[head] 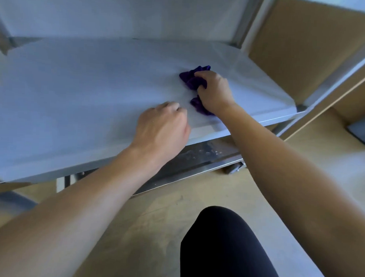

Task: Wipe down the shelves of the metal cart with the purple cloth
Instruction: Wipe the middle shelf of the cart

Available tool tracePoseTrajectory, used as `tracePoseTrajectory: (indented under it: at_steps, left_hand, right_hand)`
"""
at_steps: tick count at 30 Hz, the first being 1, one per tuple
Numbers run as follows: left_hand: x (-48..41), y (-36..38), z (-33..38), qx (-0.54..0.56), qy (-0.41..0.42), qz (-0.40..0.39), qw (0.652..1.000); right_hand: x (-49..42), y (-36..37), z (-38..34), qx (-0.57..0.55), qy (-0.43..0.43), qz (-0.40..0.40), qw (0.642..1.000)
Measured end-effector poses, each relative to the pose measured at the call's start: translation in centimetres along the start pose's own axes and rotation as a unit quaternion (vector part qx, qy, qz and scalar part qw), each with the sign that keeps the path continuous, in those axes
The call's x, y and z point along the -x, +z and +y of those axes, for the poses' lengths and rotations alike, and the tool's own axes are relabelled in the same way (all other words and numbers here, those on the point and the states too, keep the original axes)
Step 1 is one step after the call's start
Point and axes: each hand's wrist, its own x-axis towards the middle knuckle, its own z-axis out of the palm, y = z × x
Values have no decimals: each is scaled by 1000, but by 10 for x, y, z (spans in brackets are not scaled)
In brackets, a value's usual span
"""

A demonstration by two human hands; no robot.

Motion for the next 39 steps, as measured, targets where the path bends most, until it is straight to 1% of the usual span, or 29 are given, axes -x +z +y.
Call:
tracePoseTrajectory:
  at_steps: [3, 7, 11, 16, 19, 22, 23, 26, 28, 29, 33, 37, 39]
  left_hand:
    - [-8, 10, 12, 19, 20, -6, 1000]
    - [-18, 18, 24, 42, 27, -16, 999]
    - [-32, 27, 37, 72, 35, -36, 996]
    - [-46, 38, 45, 105, 24, -55, 993]
    - [-44, 43, 49, 94, 35, -55, 993]
    - [-42, 47, 49, 93, 31, -60, 993]
    - [-42, 47, 49, 100, 27, -61, 993]
    - [-41, 48, 49, 97, 26, -58, 993]
    - [-41, 47, 51, 92, 24, -56, 994]
    - [-42, 47, 52, 93, 21, -54, 994]
    - [-40, 46, 54, 98, 19, -39, 994]
    - [-39, 46, 55, 93, 21, -37, 995]
    - [-39, 46, 56, 91, 18, -39, 995]
  right_hand:
    - [2, -19, 34, 19, 40, 25, 999]
    - [7, -39, 67, 33, 103, 51, 993]
    - [12, -58, 89, 25, 160, 75, 984]
    - [18, -79, 118, -17, 215, 105, 971]
    - [14, -85, 125, -16, 243, 98, 965]
    - [3, -85, 126, -101, 282, 65, 952]
    - [-1, -84, 126, -93, 279, 60, 954]
    - [-15, -81, 125, 4, 241, 57, 969]
    - [-26, -78, 128, 25, 226, 64, 972]
    - [-32, -75, 130, 16, 223, 66, 972]
    - [-56, -67, 136, -95, 241, 77, 963]
    - [-76, -58, 139, -164, 265, 69, 948]
    - [-88, -55, 141, -172, 270, 58, 946]
